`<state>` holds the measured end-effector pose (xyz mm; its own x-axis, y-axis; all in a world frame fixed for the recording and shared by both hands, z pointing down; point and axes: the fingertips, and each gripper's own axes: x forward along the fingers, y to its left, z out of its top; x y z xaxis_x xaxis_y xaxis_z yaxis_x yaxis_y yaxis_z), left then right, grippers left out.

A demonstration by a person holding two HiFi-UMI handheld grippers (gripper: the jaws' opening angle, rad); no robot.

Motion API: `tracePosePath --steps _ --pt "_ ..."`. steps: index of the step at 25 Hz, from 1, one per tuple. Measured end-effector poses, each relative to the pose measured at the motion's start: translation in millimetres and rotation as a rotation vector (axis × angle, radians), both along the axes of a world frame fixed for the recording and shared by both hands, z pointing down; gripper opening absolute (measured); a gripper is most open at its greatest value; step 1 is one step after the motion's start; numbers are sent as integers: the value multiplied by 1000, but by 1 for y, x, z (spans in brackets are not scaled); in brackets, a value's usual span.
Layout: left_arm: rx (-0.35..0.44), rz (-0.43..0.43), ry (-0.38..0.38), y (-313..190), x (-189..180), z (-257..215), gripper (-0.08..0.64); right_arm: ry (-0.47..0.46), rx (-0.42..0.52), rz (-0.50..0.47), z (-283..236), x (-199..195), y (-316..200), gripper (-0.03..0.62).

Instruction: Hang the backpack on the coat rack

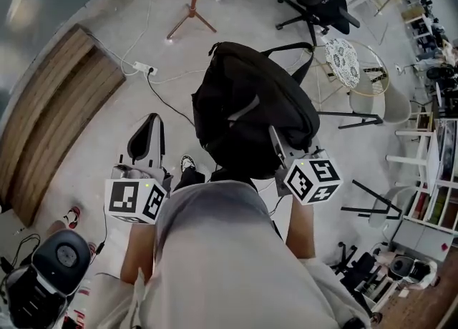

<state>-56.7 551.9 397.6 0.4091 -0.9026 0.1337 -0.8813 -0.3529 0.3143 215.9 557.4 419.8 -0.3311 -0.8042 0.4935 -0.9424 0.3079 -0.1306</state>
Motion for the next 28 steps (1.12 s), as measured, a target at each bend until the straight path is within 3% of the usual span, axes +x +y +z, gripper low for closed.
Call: tracePosePath --steps 13,19,28 --pt "-3 -40 3 -20 -6 -3 6 -30 32 83 -6 29 -47 186" --pt "-2 -50 -13 -57 2 -2 6 -49 26 35 0 25 -94 186" --pt "-10 -66 -41 -153 28 -13 6 -70 -18 -42 13 33 -191 186"
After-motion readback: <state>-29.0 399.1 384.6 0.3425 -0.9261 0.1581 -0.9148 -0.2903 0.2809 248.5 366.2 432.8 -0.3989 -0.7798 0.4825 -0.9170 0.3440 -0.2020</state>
